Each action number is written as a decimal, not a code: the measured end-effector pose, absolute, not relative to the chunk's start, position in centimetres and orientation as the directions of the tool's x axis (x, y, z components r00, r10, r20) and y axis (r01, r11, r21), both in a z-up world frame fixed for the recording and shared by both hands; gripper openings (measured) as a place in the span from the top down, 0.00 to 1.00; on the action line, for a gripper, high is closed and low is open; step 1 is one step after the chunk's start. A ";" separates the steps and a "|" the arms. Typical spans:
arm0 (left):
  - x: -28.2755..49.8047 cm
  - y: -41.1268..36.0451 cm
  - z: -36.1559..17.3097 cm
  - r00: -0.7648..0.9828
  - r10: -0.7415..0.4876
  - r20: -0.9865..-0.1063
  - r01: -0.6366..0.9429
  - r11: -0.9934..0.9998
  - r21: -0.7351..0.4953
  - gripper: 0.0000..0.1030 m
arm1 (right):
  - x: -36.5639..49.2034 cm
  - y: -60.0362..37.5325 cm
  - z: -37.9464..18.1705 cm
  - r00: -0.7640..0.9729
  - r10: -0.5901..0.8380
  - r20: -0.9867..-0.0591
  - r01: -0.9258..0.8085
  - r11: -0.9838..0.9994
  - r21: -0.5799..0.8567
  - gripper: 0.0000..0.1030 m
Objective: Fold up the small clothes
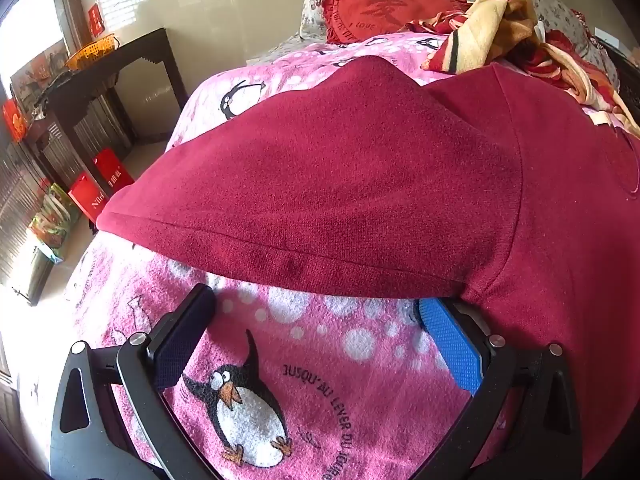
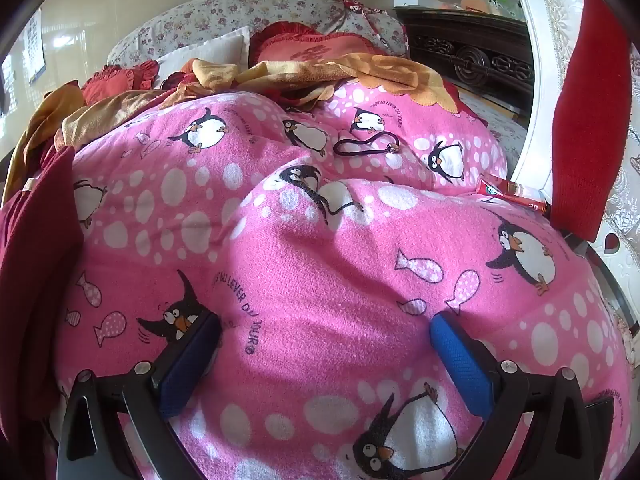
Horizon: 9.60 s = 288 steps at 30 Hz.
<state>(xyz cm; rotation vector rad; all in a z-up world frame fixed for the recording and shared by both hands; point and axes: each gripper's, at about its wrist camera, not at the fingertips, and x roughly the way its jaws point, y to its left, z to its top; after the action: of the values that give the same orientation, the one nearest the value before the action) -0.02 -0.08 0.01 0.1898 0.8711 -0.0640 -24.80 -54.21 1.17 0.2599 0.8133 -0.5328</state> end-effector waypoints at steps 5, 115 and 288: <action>-0.1 -0.1 0.0 0.642 0.017 -0.766 0.133 0.982 0.134 0.00 | -24.8 -54.2 1.2 0.565 -0.350 -0.747 0.544 0.839 0.019 0.00; -10.1 -4.8 10.7 0.606 -0.234 -0.760 0.361 0.932 0.001 0.01 | -21.4 -24.3 15.6 0.664 -0.118 -0.738 0.292 0.950 0.111 0.00; -3.6 -9.2 8.3 0.331 -0.562 -0.758 0.540 0.772 -0.336 0.43 | -14.8 -31.0 10.5 0.560 -0.007 -0.828 0.380 0.891 0.249 0.00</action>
<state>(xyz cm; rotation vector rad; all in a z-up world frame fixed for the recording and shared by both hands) -3.58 -9.16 8.26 -0.0249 1.0020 -0.7199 -14.79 -31.04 10.55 0.4298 0.9558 -0.2367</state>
